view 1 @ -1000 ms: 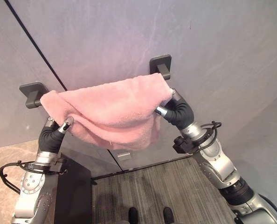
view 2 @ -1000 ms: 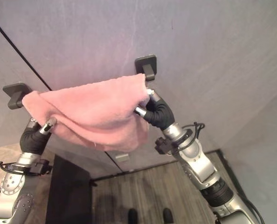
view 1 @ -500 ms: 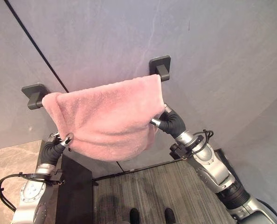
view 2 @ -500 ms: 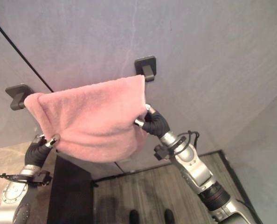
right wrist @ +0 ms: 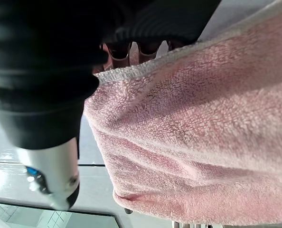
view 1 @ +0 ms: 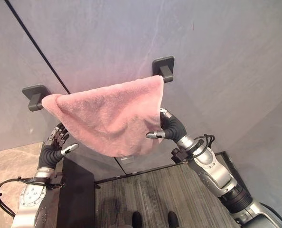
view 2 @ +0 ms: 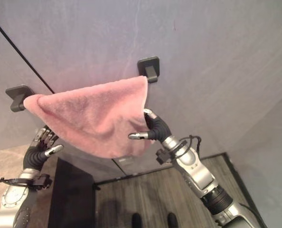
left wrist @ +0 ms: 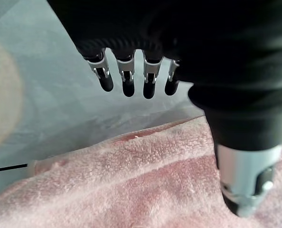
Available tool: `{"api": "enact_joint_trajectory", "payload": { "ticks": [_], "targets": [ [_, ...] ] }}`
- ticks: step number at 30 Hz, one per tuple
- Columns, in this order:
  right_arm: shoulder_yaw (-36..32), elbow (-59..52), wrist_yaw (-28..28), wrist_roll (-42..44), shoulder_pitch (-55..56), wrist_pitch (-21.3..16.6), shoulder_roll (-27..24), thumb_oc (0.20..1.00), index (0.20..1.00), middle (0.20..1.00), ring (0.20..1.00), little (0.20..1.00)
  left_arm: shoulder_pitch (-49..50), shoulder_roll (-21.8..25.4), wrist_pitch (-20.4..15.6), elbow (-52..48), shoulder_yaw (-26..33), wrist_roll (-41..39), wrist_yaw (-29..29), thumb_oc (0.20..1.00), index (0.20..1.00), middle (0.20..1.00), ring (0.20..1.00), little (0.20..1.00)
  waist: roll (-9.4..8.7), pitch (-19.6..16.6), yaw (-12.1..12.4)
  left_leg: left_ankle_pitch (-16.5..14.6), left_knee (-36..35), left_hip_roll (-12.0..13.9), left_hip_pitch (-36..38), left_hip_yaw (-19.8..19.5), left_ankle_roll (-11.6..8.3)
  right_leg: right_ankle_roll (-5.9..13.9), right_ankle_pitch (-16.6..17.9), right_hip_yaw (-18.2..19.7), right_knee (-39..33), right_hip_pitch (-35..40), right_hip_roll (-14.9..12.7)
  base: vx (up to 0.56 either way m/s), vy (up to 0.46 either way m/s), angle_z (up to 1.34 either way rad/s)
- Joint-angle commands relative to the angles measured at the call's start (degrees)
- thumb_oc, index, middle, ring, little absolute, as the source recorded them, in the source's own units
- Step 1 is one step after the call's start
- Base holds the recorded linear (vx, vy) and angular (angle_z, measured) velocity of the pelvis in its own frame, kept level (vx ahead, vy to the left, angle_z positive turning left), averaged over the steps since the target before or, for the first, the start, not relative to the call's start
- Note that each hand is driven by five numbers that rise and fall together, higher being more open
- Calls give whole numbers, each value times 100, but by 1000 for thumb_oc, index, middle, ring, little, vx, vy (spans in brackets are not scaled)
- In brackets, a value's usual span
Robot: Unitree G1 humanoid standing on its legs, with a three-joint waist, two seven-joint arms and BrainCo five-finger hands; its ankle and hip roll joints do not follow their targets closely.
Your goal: Put brush and paste in cup on sink, flatten towel.
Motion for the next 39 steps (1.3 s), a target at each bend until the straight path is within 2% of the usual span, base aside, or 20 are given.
{"api": "enact_joint_trajectory", "payload": {
  "ticks": [1, 6, 13, 22, 29, 30, 32, 33, 35, 39],
  "targets": [
    [-170, -234, -68, -175, -14, -234, 158, 1000, 1000, 1000, 1000, 1000, -215, 576, -296, 70, 335, 269, 176, 1000, 1000, 1000, 1000, 1000, -226, -320, 41, -177, 99, -33, 83, -32, -121, 375, 153, -214, -8, -137, -446, 0, 0, 0],
    [-593, -588, -176, -496, 120, -347, -86, 1000, 1000, 1000, 1000, 1000, -176, 482, -390, -36, 627, 168, 239, 1000, 1000, 1000, 1000, 1000, -217, -337, 6, -193, 113, -23, 96, -30, -126, 373, 136, -207, -8, -130, -441, 0, 0, 0],
    [-1101, -1171, -172, -640, 174, -508, -396, 1000, 1000, 1000, 1000, 1000, -264, 294, -464, -173, 724, 39, 210, 1000, 1000, 1000, 1000, 1000, -243, -362, -77, -221, 132, -6, 109, -47, -130, 342, 102, -200, -8, -91, -432, 0, 0, 0],
    [-1122, -1154, -53, -571, 164, -504, -550, 1000, 1000, 1000, 1000, 1000, -330, 202, -458, -392, 693, -374, 39, 1000, 1000, 1000, 1000, 1000, -290, -363, -122, -266, 169, -10, 116, -47, -127, 333, 86, -206, -8, -68, -422, 0, 0, 0],
    [-296, -355, 372, 163, 38, -132, -359, 1000, 1000, 1000, 1000, 1000, -506, 168, -368, -411, 371, -861, -221, 1000, 1000, 1000, 1000, 1000, -332, -347, -87, -275, 197, -12, 112, -62, -128, 324, 88, -202, -8, -61, -423, 0, 0, 0],
    [128, -8, 416, 254, -254, -26, -193, 1000, 1000, 1000, 1000, 1000, -585, 244, -372, -382, 280, -855, -199, 1000, 1000, 1000, 1000, 1000, -333, -334, -28, -267, 202, -13, 106, -65, -131, 321, 95, -211, -8, -70, -424, 0, 0, 0],
    [346, 108, 479, 295, -433, 29, -111, 1000, 1000, 1000, 1000, 1000, -617, 276, -379, -397, 260, -877, -193, 1000, 1000, 1000, 1000, 1000, -338, -330, 2, -265, 205, -12, 101, -64, -133, 323, 99, -211, -8, -75, -424, 0, 0, 0],
    [918, 696, 626, 285, -945, 172, 119, 1000, 1000, 1000, 1000, 1000, -726, 360, -392, -298, 182, -1070, -249, 1000, 1000, 1000, 1000, 1000, -356, -297, 97, -253, 211, -18, 74, -55, -142, 334, 117, -220, -8, -106, -415, -38, 21, -2],
    [1225, 1015, 655, -142, -1237, 259, 197, 1000, 1000, 1000, 1000, 1000, -789, 451, -384, -258, 142, -1150, -314, 1000, 1000, 1000, 1000, 1000, -369, -265, 142, -238, 205, -19, 41, -58, -144, 343, 139, -211, -8, -151, -414, -21, 13, -1],
    [1321, 1376, 630, -548, -1233, 309, 320, 1000, 1000, 1000, 1000, 1000, -798, 524, -365, -284, 184, -1182, -331, 1000, 1000, 1000, 1000, 1000, -404, -220, 197, -214, 192, -14, -13, -56, -144, 359, 171, -227, -8, -200, -419, -14, 5, 3]
  ]
}}
